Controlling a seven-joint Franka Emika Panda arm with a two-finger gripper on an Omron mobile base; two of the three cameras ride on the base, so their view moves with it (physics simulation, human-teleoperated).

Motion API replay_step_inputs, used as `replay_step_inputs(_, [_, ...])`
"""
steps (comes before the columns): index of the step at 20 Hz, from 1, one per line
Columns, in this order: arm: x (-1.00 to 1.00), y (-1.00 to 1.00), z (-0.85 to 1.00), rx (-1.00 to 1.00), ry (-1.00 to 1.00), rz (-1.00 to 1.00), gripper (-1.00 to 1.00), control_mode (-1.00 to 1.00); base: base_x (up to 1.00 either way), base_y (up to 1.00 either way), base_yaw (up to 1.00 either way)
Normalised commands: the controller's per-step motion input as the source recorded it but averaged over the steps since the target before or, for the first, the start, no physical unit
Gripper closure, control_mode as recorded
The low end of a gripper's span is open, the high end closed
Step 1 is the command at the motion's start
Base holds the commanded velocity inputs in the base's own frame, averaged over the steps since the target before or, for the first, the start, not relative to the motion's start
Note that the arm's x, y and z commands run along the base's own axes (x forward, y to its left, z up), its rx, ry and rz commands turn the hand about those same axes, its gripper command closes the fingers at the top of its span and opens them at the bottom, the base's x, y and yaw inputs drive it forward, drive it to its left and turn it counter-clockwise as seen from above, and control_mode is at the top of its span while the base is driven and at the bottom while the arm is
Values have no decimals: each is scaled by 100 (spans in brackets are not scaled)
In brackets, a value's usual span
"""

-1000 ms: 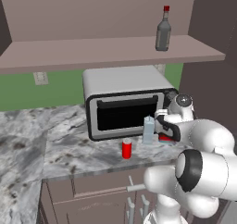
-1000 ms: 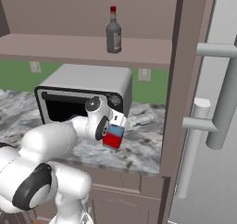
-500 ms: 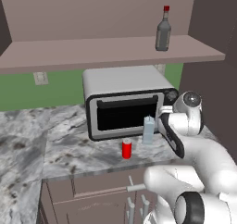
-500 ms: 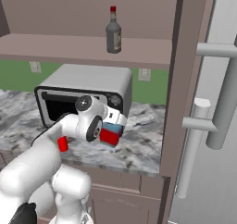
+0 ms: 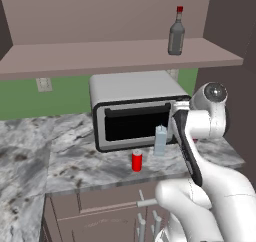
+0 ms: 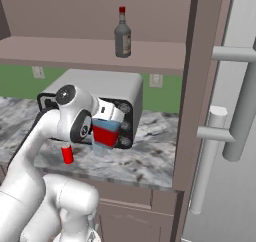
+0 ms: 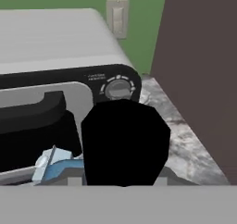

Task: Sort all alcoholic drinks to one cabinet, and non-alcoholic drinks to the other.

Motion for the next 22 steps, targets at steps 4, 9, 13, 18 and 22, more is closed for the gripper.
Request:
replay_step_inputs(4, [-34, 68, 99, 0, -1, 1, 100, -100, 0, 0, 0])
replay_step_inputs(9, [-20, 70, 87, -1, -4, 2, 100, -100, 0, 0, 0])
replay_step_inputs(13, [-30, 44, 47, 0, -7, 5, 100, -100, 0, 0, 0])
replay_step_inputs(18, [-29, 25, 39, 0, -4, 3, 100, -100, 0, 0, 0])
replay_step_inputs(22, [-23, 14, 44, 0, 0, -1, 100, -100, 0, 0, 0])
